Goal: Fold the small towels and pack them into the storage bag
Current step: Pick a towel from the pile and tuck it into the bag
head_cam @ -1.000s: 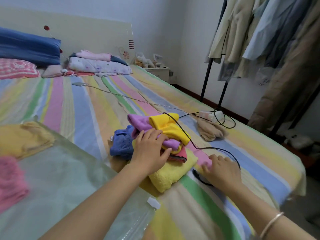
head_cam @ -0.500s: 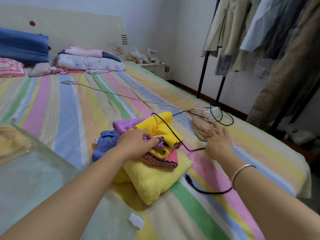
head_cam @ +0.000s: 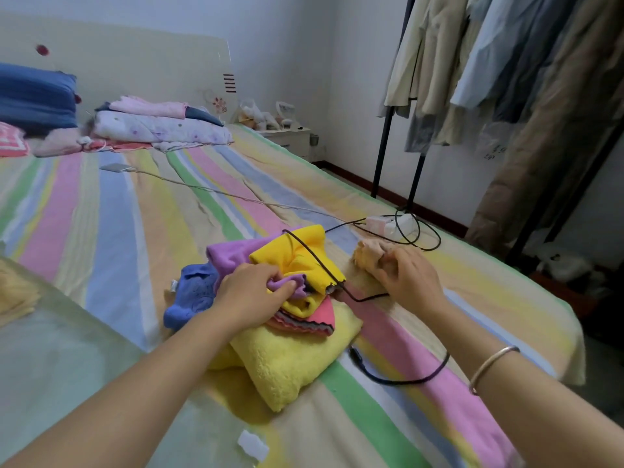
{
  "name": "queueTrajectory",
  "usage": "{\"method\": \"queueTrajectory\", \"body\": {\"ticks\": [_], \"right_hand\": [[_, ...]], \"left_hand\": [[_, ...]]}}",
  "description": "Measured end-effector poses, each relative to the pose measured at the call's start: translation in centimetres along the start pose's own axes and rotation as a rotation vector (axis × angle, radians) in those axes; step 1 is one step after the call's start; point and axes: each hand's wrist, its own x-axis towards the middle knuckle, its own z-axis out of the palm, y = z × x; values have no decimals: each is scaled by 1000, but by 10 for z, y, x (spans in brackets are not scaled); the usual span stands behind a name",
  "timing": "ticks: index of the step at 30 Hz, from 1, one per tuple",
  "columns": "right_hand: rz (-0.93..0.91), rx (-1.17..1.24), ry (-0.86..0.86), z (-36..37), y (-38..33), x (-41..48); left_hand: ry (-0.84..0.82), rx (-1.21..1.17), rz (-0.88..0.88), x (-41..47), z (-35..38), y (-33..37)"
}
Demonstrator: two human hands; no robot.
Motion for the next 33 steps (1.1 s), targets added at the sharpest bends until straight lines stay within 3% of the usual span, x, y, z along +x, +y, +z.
{"method": "queueTrajectory", "body": {"ticks": [4, 9, 16, 20, 23, 27, 29, 33], "right_hand": [[192, 223, 105, -51, -52, -7], [204, 629, -11, -125, -130, -23], [201, 1229, -640, -172, -231, -57], [148, 1426, -959, -174, -279, -73], [138, 1434, -1073, -155, -306, -80], [420, 1421, -1093, -97, -337, -105], [593, 1344, -1112, -59, -348, -125], [848, 1303, -1204, -3, -365, -167]], "left_hand": [[-42, -44, 25, -18, -17, 19], [-23, -596, -15, -54, -69, 49], [-446, -1142, 5, -123, -131, 19], [-481, -1248, -107, -185, -151, -28], [-355, -1283, -285, -231, -167, -62], [-177, -1236, -523, -280, -187, -91], [-167, -1126, -584, -298, -183, -109], [-110, -674, -690, -330, -154, -148]]}}
